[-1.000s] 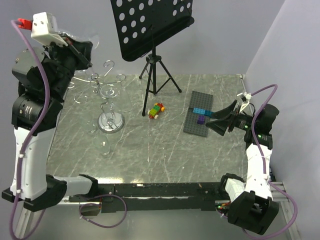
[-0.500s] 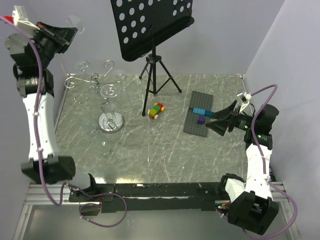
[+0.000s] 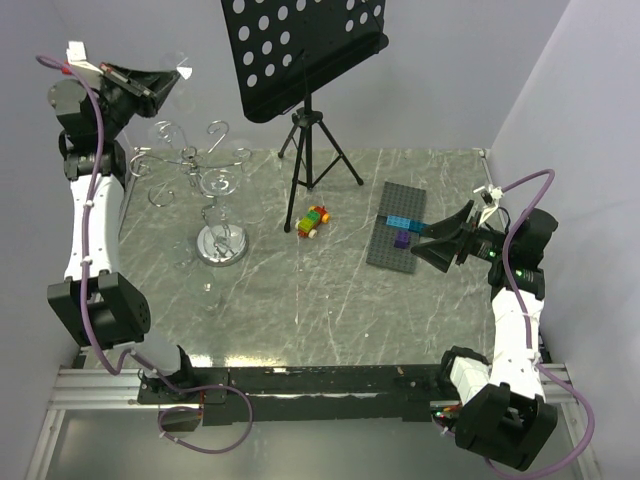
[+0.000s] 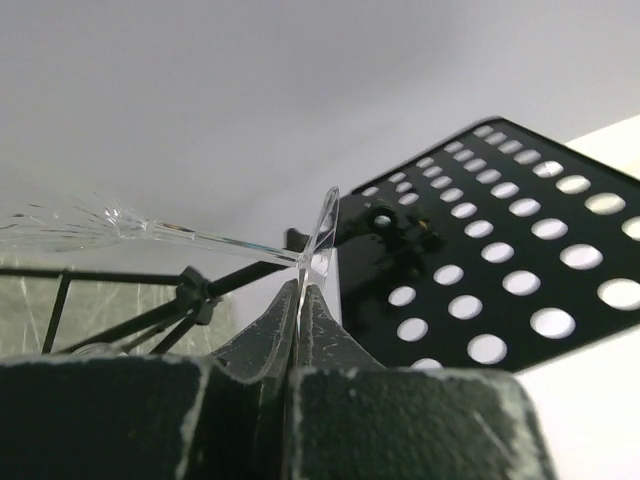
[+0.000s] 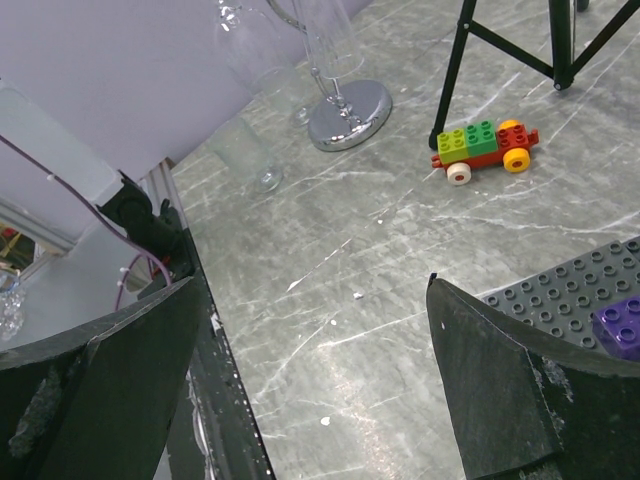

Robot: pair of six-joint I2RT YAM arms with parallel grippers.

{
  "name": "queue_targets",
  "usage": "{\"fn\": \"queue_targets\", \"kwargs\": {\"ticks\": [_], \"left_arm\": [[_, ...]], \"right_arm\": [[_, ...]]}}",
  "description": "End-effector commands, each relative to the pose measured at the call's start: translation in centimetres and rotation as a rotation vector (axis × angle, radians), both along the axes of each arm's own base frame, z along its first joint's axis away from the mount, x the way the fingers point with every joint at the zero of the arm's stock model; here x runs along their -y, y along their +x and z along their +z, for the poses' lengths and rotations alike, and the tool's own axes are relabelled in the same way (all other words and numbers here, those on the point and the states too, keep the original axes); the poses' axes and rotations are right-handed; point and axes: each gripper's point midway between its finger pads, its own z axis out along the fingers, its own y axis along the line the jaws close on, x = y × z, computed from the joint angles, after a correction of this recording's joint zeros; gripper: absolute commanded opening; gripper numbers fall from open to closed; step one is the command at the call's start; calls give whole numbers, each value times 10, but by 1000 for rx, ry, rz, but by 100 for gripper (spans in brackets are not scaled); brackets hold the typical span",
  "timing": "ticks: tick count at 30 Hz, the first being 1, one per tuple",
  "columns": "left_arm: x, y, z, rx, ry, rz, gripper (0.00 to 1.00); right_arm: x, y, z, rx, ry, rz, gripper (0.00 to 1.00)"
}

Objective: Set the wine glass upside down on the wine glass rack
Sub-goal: Turn the wine glass upside down at the wine rack.

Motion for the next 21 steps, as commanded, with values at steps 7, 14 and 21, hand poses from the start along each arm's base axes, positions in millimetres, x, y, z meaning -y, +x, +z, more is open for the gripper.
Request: {"fn": "queue_targets", "kwargs": {"ticks": [7,14,21], "left_arm": [[-1,-6,-18,-113,-160,10,1],[9,-11,-29,-160,-203,-25,1],[18,-20,-33,-221,-235,-19,1]], "right_arm": [[-20,-53,16,102,36,305,100],[-20,-55,17,112,29,306,100],[-21,-56,18,117,26,311,100]]}}
